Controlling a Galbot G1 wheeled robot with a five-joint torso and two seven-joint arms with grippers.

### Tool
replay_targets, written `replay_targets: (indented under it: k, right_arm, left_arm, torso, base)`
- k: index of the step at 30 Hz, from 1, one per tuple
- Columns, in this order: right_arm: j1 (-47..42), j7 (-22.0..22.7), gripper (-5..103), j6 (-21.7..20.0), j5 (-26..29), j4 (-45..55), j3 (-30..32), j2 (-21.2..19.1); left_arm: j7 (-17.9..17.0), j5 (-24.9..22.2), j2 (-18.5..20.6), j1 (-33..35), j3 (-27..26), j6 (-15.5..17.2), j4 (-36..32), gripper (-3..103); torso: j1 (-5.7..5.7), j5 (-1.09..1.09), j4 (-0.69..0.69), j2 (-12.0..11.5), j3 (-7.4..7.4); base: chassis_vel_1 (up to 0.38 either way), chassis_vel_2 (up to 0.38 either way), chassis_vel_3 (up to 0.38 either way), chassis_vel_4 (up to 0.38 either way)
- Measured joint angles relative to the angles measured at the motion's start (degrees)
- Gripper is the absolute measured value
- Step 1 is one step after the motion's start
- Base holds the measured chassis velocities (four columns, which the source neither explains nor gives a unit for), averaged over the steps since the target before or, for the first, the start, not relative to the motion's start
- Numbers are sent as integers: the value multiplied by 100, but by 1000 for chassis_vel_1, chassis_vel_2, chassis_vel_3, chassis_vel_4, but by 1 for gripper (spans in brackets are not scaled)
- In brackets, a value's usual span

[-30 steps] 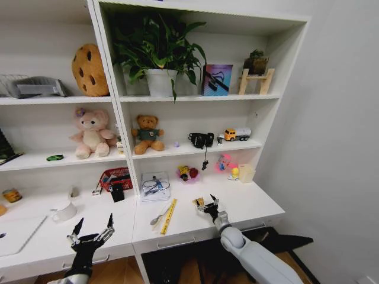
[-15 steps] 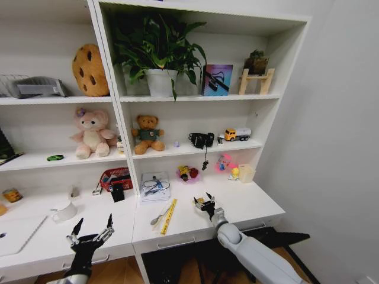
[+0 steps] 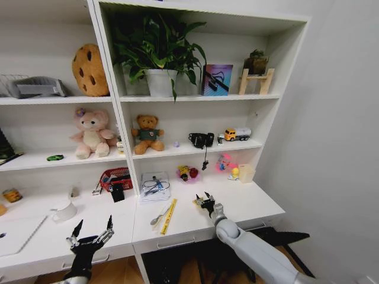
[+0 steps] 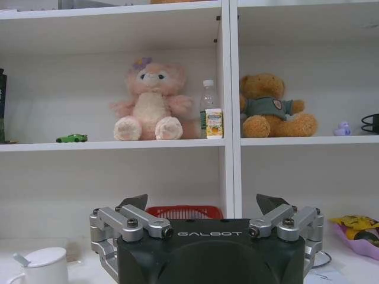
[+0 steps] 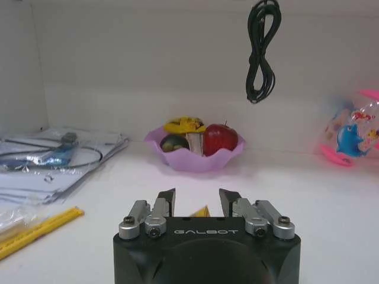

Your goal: Organize the objects on the table.

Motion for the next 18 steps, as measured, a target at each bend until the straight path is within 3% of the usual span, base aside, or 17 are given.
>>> replay_targets:
  k: [3, 6, 11, 18]
  right_arm:
    - [-178, 16, 29, -23, -56, -7, 32, -11]
    - [-235, 21, 24, -28, -86, -22, 66, -1]
    - [-290, 15, 3, -28, -143, -60, 124, 5]
    - [-193, 6, 0, -18, -145, -66, 136, -29]
  left_arm:
    - [2, -19, 14, -9, -11, -3, 13, 100]
    - [2, -20, 15, -10, -10, -6, 21, 100]
    - [2, -20, 3, -8, 5, -18, 27, 100]
    - [2, -24, 1, -5, 1, -24, 26, 100]
  torso:
    - [-1, 0, -1, 0, 0]
    - [0, 0, 0, 0, -1]
    - [0, 0, 0, 0, 0]
    - [0, 0, -1, 0, 0]
  base:
    - [0, 0, 0, 0]
    - [0, 0, 0, 0]
    - [0, 0, 0, 0]
    - [0, 0, 0, 0]
